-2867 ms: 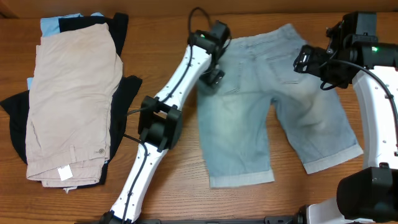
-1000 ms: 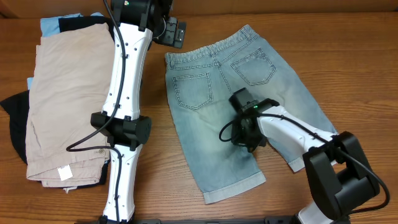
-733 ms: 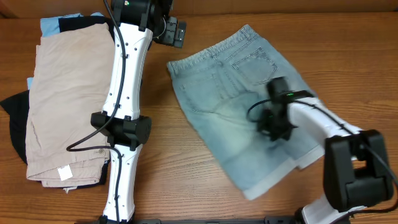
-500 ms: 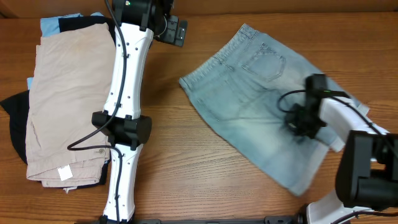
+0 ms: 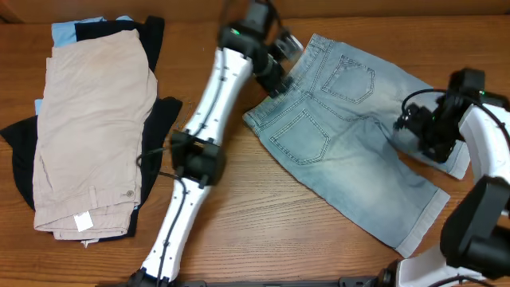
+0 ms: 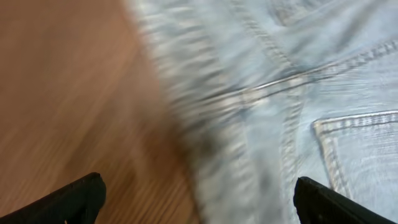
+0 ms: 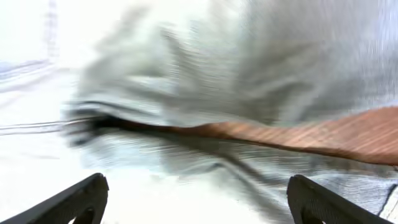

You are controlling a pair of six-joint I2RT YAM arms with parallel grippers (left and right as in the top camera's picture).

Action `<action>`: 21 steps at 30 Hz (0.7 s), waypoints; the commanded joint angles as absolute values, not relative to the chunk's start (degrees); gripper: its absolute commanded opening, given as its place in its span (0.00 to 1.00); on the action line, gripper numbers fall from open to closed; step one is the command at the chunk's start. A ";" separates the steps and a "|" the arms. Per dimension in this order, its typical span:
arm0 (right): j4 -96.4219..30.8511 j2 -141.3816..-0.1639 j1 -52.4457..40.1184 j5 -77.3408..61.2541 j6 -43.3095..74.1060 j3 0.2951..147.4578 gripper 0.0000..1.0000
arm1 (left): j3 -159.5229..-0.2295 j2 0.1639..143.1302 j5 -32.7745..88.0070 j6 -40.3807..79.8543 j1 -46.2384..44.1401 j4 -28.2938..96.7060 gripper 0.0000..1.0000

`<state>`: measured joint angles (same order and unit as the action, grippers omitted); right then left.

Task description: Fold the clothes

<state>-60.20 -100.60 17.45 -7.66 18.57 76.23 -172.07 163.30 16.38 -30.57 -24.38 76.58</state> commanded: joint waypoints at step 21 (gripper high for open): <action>-59.24 -96.23 7.77 -7.99 17.56 78.06 1.00 | -172.00 172.83 -14.06 -0.05 -21.76 87.61 1.00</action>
